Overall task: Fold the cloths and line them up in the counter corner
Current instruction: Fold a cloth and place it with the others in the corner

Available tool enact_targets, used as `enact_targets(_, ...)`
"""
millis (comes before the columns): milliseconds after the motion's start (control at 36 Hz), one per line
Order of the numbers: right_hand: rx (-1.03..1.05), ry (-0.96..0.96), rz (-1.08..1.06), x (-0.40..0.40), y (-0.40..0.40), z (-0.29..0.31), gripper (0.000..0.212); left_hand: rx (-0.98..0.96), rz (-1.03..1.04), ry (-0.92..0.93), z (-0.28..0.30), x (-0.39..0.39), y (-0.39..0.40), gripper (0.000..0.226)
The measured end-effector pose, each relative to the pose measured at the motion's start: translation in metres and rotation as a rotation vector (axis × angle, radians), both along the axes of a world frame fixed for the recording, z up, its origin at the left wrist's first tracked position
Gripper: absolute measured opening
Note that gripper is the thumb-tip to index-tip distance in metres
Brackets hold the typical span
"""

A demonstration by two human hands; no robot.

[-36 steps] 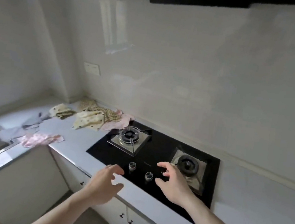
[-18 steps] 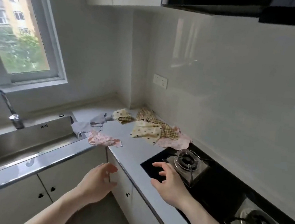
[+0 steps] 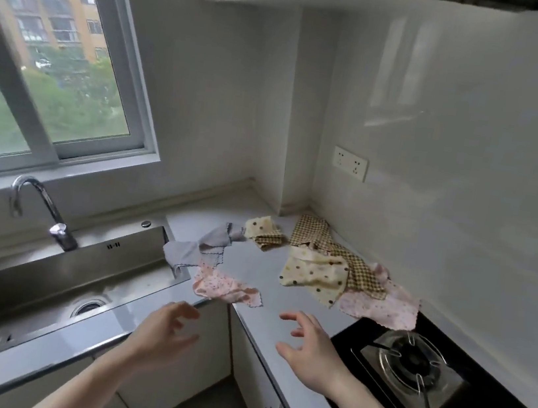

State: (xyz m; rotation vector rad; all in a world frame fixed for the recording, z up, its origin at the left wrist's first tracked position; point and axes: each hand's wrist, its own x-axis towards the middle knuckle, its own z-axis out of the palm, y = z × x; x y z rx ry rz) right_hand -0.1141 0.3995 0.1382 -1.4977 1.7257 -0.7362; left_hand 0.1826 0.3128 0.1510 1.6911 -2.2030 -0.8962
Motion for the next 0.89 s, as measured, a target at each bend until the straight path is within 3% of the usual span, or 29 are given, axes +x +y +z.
enact_targets(222, 0.065, -0.014, -0.075, 0.012, -0.069, -0.022, 0.036, 0.045, 0.011, -0.048, -0.026, 0.025, -0.109, 0.032)
enact_targets(556, 0.219, -0.064, -0.409, 0.058, -0.18, -0.093, 0.034, 0.1, -0.4, -0.214, -0.1, 0.016, -0.289, 0.027)
enact_targets(722, 0.307, -0.027, -0.478, 0.074, -0.224, -0.127, 0.037, 0.11, -0.562, -0.28, -0.146, 0.016, -0.328, 0.014)
enact_targets(833, 0.305, 0.002, -0.498, 0.071, -0.252, -0.155, 0.038, 0.059, -0.632, -0.228, -0.178, -0.002, -0.346, 0.034)
enact_targets(889, 0.298, 0.019, -0.51, 0.066, -0.266, -0.177, 0.041, 0.012, -0.66, -0.162, -0.195, -0.012, -0.351, 0.031)
